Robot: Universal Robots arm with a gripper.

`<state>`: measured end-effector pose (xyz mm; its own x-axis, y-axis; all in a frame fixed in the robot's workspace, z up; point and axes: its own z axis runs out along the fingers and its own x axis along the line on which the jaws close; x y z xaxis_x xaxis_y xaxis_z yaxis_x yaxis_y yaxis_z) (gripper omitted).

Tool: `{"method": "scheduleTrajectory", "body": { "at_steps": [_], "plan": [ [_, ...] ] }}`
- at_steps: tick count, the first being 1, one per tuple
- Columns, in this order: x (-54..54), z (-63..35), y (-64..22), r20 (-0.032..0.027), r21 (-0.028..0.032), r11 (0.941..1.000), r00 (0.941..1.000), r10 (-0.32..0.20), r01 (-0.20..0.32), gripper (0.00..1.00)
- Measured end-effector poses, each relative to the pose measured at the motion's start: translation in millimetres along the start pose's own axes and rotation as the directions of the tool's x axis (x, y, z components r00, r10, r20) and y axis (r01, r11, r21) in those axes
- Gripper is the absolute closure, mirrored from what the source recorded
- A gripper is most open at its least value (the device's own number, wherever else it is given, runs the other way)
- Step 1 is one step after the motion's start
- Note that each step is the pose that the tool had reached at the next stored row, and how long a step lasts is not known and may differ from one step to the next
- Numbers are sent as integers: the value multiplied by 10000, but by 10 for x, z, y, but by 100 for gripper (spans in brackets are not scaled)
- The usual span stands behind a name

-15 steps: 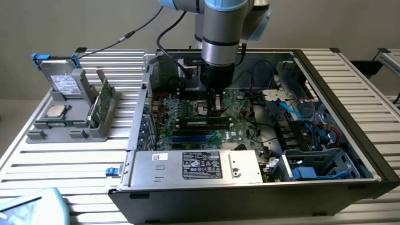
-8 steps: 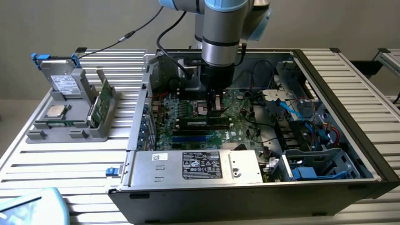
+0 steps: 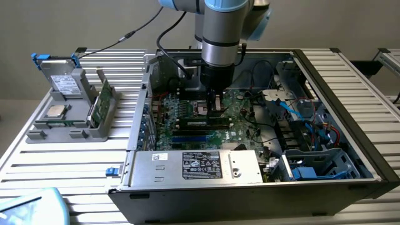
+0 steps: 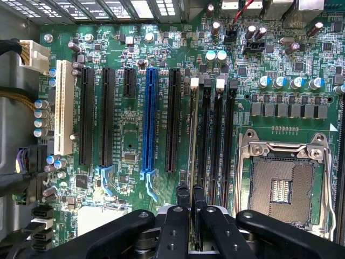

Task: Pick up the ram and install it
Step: 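Insert the ram into the slot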

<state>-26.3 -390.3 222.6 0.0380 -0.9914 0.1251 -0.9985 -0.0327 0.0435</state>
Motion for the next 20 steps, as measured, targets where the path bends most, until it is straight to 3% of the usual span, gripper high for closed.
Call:
{"method": "scheduleTrajectory", "body": {
  "at_steps": [20],
  "plan": [
    [-2, 19, -16, -5, 0, 10000, 10000, -2, 2, 86]
  ]
}}
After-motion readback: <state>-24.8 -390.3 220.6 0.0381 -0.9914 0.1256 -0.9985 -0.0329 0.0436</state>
